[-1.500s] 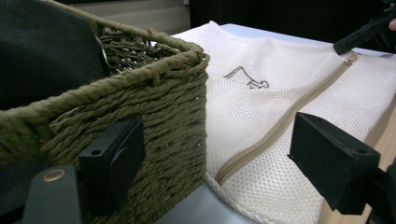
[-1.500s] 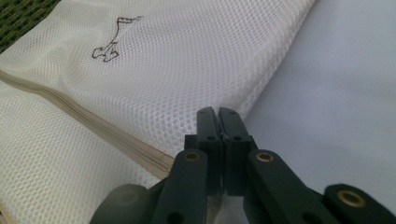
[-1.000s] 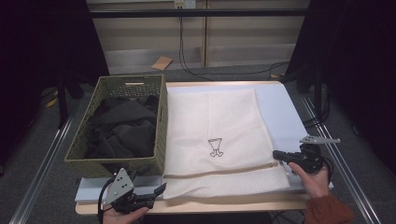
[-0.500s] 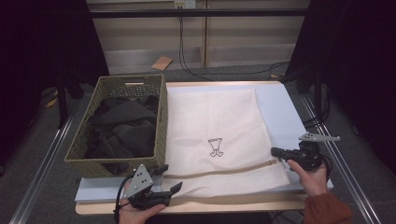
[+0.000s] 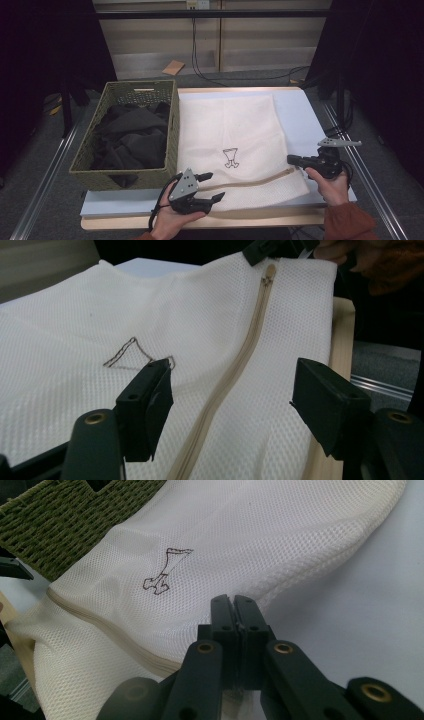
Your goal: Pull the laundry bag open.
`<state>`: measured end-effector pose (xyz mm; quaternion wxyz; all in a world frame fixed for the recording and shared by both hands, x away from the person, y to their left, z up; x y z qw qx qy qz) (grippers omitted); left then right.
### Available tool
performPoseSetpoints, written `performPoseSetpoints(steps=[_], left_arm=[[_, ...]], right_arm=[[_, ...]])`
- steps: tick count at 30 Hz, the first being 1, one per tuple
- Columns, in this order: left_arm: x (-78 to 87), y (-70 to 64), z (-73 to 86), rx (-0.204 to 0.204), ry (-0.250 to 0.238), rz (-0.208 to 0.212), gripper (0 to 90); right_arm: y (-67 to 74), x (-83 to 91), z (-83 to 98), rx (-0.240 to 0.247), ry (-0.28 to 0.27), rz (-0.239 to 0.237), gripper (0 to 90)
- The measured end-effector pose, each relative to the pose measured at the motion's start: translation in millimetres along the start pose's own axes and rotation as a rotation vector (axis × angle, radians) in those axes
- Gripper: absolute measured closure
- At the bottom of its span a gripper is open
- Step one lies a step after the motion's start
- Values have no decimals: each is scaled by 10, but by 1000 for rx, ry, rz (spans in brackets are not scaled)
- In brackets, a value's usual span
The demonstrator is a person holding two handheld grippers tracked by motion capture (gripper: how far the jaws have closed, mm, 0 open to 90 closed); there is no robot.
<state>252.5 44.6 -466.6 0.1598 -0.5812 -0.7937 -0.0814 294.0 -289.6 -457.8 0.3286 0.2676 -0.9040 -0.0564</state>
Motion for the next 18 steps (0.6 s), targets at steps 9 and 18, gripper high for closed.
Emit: performPoseSetpoints(steps=[9, 18], left_arm=[[-257, 43, -92, -40, 24, 22, 377], [-477, 101, -194, -40, 30, 36, 438]], right_arm=[[24, -4, -67, 10, -9, -7, 892], [67, 29, -206, 29, -40, -16, 892]])
Point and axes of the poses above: each handheld gripper's, and its own axes: x roughly backward along the jaws, z roughly out of its underside, y roughly to its left, the point moved 5 cm from there along -x, roughly forward along the jaws, and after that the axes turned 5 degrees about z, right-handed, at the moved point
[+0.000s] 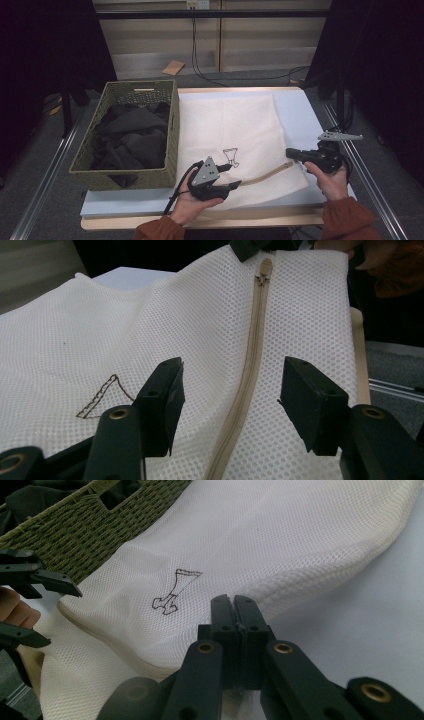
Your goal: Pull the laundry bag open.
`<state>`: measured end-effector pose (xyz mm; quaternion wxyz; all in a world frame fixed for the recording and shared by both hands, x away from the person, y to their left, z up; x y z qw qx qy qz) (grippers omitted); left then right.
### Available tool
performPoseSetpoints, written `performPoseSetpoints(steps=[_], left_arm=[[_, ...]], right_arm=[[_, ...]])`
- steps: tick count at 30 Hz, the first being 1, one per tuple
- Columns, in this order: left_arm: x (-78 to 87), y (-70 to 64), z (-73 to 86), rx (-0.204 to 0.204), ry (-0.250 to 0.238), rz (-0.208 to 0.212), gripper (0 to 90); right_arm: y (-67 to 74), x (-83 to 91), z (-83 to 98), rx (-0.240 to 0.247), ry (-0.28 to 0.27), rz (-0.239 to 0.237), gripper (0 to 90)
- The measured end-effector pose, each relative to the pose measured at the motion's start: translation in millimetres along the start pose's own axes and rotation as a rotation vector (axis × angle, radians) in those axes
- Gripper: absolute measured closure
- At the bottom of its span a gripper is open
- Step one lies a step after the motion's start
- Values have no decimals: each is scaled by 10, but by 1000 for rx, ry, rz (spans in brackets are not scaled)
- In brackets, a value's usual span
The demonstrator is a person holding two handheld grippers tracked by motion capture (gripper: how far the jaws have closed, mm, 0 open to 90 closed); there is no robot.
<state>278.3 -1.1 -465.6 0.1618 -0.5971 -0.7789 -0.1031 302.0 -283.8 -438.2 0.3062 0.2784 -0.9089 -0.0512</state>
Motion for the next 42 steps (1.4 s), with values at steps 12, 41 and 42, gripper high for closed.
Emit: performPoseSetpoints(steps=[12, 41, 42], left_arm=[[-489, 42, -186, -6, 19, 8, 513], [-1240, -74, -300, -30, 111, 100, 761], [-1250, -79, -292, -18, 107, 102, 757]], right_arm=[[36, -50, -93, 14, 3, -9, 893], [115, -109, -63, 26, 13, -15, 896], [124, -112, -62, 26, 14, -15, 897]])
Point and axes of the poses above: each handheld gripper's, and its own axes: x roughly backward along the jaws, z roughly out of its underside, y roughly to its left, the point moved 5 cm from there along -x, roughly forward along the jaws, and after that the axes turned 5 degrees about z, right-handed, at the moved point
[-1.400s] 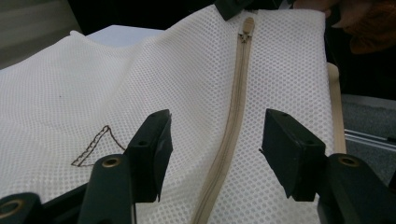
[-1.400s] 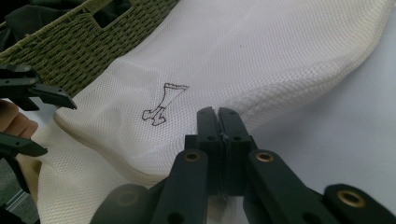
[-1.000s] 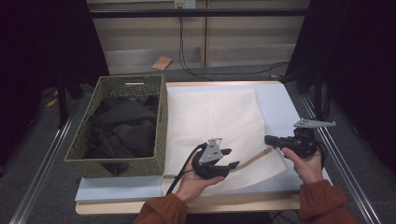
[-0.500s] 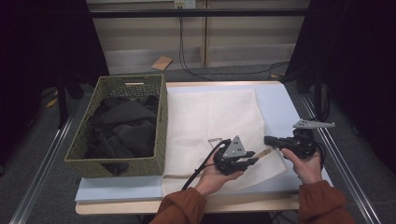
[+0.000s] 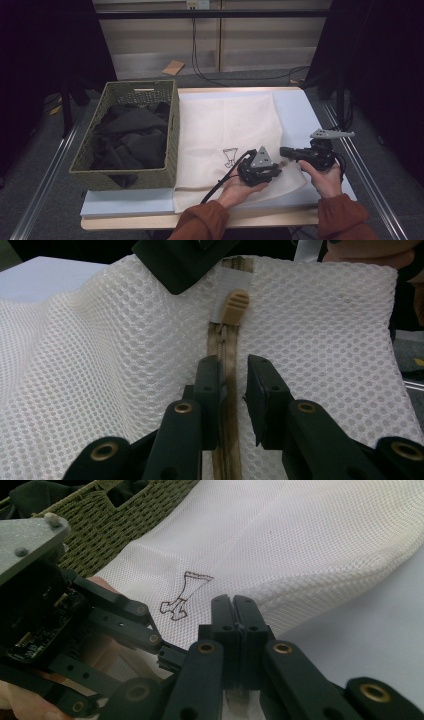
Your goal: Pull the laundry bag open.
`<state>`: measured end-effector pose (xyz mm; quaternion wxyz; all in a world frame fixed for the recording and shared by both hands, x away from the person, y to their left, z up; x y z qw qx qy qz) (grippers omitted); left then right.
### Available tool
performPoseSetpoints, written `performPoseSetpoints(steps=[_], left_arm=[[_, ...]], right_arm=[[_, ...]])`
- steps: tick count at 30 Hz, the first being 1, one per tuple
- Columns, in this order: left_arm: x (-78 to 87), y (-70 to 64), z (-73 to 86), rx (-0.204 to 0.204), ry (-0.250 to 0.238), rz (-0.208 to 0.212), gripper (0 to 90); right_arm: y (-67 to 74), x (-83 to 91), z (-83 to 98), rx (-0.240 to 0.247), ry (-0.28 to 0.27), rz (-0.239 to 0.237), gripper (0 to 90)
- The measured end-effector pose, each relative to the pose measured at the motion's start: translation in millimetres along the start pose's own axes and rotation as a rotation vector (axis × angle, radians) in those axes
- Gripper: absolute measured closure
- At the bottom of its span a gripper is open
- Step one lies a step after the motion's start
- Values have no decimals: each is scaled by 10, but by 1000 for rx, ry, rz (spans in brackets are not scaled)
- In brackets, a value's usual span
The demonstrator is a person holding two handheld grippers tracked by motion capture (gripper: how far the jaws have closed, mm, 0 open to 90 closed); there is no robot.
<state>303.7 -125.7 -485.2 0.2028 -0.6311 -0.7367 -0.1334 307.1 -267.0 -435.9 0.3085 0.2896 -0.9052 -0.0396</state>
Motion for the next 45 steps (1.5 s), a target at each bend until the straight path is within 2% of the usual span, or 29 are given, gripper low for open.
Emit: performPoseSetpoints(steps=[3, 4, 6, 7, 9, 13, 14, 15, 16, 17, 18, 20, 21, 25, 27, 28, 31, 33, 34, 35, 36, 38, 39, 40, 41, 42, 43, 45], left_arm=[[-25, 4, 29, -1, 24, 6, 754], [-48, 3, 46, 6, 10, 14, 751], [-53, 7, 68, 12, 21, 13, 750], [-66, 2, 70, 20, 0, 15, 751], [-70, -2, 71, 20, -4, 13, 751], [-64, 6, 76, 8, 21, 3, 757], [-64, 5, 83, 13, 31, 8, 760], [-77, -1, 87, 26, 21, 13, 768], [-87, -2, 90, 20, 15, 1, 795], [-84, 2, 100, 19, 30, -1, 817], [-95, 3, 108, 34, 23, 11, 820], [-86, 1, 104, 35, 45, 16, 825], [-94, -5, 102, 38, 31, 26, 826], [-104, -25, 111, 28, 36, 38, 827], [-98, -20, 124, 16, 63, 35, 827], [-111, -27, 124, 19, 50, 39, 827], [-159, -41, 113, 16, 51, 26, 821], [-169, -30, 108, 33, 34, 23, 809], [-163, -20, 111, 34, 50, 15, 794], [-177, -21, 107, 46, 30, 21, 773], [-181, -24, 101, 50, 39, 13, 760], [-183, -22, 93, 36, 53, -13, 745], [-189, -20, 90, 42, 43, -10, 744], [-191, -16, 88, 50, 35, -5, 747], [-186, -5, 86, 47, 35, -32, 765], [-182, -4, 85, 53, 44, -34, 792], [-192, -7, 84, 58, 33, -25, 797], [-189, -18, 86, 42, 45, -31, 819]], right_arm=[[44, -28, 11, 17, 11, -4, 896], [53, -37, 19, 18, 16, 1, 896], [62, -55, 43, 18, 28, -1, 896], [58, -63, 47, 20, 28, 0, 896], [59, -62, 47, 14, 31, -1, 896], [60, -61, 51, 20, 30, 0, 896], [65, -59, 54, 17, 34, -3, 896], [71, -65, 63, 19, 39, -9, 896], [68, -70, 69, 19, 40, -6, 895], [57, -74, 80, 22, 36, -8, 895], [48, -71, 91, 18, 38, -10, 895], [23, -60, 113, 13, 39, -9, 894], [7, -48, 122, 5, 38, -12, 893], [-41, -33, 152, -4, 37, -20, 886], [-58, -30, 173, -6, 44, -23, 884], [-66, -28, 180, -4, 45, -20, 886], [-69, -26, 181, -6, 52, -7, 894], [-42, -25, 174, -9, 56, -5, 895], [-24, -29, 170, -8, 55, -18, 896], [-2, -34, 164, -6, 53, -19, 897], [17, -38, 162, -2, 56, -12, 897], [56, -61, 158, 11, 58, -7, 897], [73, -64, 157, 6, 60, -9, 897], [81, -71, 154, 11, 59, -10, 897], [88, -68, 153, 11, 60, -8, 897], [93, -69, 153, 10, 57, -13, 898], [103, -68, 158, 7, 57, -16, 898], [113, -62, 170, 12, 59, -16, 897]])
Point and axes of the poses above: each handheld gripper's, and its own axes: x roughly backward along the jaws, z roughly out of its underside, y roughly to its left, the point moved 5 cm from there along -x, roughly forward along the jaws, and after that the axes turned 5 degrees about z, right-handed, at the moved point
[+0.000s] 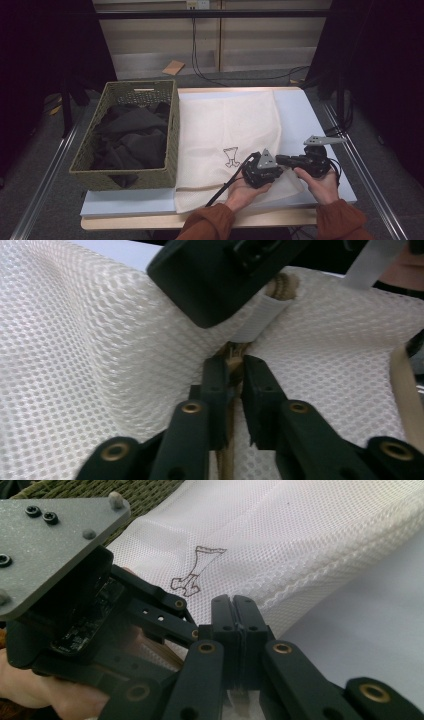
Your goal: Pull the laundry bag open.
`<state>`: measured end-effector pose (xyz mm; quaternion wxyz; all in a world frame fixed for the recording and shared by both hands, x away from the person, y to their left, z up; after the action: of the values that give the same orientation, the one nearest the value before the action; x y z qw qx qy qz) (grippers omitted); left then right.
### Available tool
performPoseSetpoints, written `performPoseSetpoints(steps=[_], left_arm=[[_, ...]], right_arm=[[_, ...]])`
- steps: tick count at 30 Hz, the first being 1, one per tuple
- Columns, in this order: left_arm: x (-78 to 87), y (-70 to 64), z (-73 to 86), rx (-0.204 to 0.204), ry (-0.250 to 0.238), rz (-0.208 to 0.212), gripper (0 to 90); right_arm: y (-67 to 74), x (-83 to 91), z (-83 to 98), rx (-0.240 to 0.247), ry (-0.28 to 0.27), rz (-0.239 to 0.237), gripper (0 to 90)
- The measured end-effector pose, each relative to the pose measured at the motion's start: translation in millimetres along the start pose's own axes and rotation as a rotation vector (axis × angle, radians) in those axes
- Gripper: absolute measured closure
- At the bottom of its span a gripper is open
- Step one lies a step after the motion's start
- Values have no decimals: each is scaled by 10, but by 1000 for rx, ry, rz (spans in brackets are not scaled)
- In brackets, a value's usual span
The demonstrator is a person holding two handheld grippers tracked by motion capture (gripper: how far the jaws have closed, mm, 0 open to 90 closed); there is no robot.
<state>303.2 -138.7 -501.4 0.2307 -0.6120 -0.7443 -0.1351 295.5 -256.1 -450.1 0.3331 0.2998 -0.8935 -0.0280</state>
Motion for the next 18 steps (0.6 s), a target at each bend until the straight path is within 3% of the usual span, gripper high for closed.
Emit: performPoseSetpoints(steps=[5, 11, 18], left_arm=[[22, -20, 9, -11, 19, 14, 824], [12, -48, 35, -25, 36, 32, 825], [30, -49, 26, -28, 18, 41, 825]], right_arm=[[-48, 27, 14, 18, -9, 21, 882], [-135, 61, 82, -13, -5, 12, 728], [-176, 193, 216, -10, -18, -7, 659]])
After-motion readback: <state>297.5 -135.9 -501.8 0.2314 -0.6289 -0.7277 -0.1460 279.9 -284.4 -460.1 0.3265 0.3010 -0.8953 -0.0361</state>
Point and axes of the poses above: each handheld gripper's, and its own axes: x roughly backward along the jaws, z roughly out of its underside, y roughly to its left, the point moved 5 cm from there along -x, roughly forward along the jaws, and after that the axes turned 5 degrees about z, right-handed, at the moved point
